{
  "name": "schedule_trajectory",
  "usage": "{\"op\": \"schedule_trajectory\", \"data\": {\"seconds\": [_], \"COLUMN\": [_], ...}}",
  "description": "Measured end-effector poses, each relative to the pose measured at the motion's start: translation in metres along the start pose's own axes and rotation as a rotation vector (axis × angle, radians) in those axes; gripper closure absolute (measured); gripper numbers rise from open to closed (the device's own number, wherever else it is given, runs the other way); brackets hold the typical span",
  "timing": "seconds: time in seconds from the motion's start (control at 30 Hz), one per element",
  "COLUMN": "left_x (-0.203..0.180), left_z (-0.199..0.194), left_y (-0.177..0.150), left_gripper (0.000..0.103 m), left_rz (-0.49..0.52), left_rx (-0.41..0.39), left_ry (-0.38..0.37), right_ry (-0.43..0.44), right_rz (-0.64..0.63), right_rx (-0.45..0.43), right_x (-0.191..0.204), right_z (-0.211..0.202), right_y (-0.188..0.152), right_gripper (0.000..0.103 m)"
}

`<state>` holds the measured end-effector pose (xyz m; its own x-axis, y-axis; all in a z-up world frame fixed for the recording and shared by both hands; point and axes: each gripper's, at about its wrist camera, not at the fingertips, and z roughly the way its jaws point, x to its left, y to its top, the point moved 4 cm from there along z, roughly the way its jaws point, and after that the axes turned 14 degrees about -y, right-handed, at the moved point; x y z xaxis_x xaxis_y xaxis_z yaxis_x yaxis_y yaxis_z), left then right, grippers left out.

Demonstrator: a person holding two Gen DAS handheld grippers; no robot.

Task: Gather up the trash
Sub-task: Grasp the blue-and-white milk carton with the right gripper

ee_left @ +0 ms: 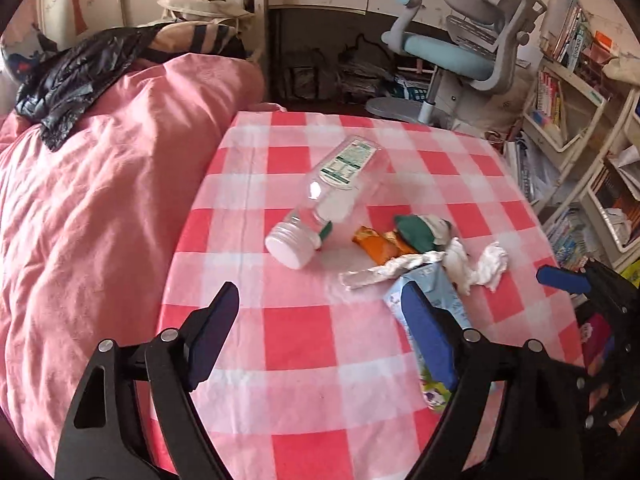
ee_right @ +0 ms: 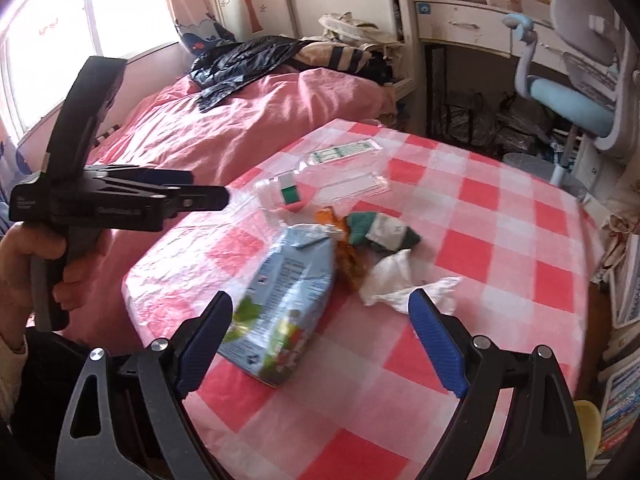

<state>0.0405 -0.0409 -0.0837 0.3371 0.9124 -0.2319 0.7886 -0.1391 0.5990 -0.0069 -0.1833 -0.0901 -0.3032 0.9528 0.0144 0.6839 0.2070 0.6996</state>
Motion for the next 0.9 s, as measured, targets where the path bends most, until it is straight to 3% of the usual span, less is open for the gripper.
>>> {"op": "schedule_trajectory", "data": {"seconds": [0.07,0.27,0.33,0.43,0.6,0.8,0.9], "left_x": [0.003,0.0,0.0,-0.001,-0.012,-0.031,-0.031], "left_z": [0.006,0.022,0.032,0.049,0.079,0.106,0.112], "left_y": [0.001,0.008,0.009,0.01,0.002,-0.004,-0.004], "left_gripper": [0.027,0.027,0.027,0.027,0.027,0.027,0.027], "left_rz": [0.004,0.065,0.06,0.045,0.107,0.226,0.22], "left_rx": [0.014,0.044,0.059,0.093,0.177,0.233,0.234], "left_ry": [0.02,0.02,0.012,-0.014,-0.03,0.007,-0.007], "right_ry": [0.035,0.007,0.012,0.014,0.023,-0.052,-0.074], "right_rz": [-0.005,-0.026,-0.059,-0.109,-0.252,-0.201,-0.172], "right_rx": [0.031,0.136,0.168,0.18,0.255,0.273,0.269], "right_x": [0.018,0.037,0.038,0.033,0.019,-0.028,-0.039], "right_z": [0.016,0.058,0.065,0.056,0.03,0.015,0.01], "right_y": [0.001,-0.006,-0.01,-0.011,-0.034,-0.047,-0.051], "right_gripper": [0.017,0.018,0.029,0.035,0.035,0.035,0.035]}}
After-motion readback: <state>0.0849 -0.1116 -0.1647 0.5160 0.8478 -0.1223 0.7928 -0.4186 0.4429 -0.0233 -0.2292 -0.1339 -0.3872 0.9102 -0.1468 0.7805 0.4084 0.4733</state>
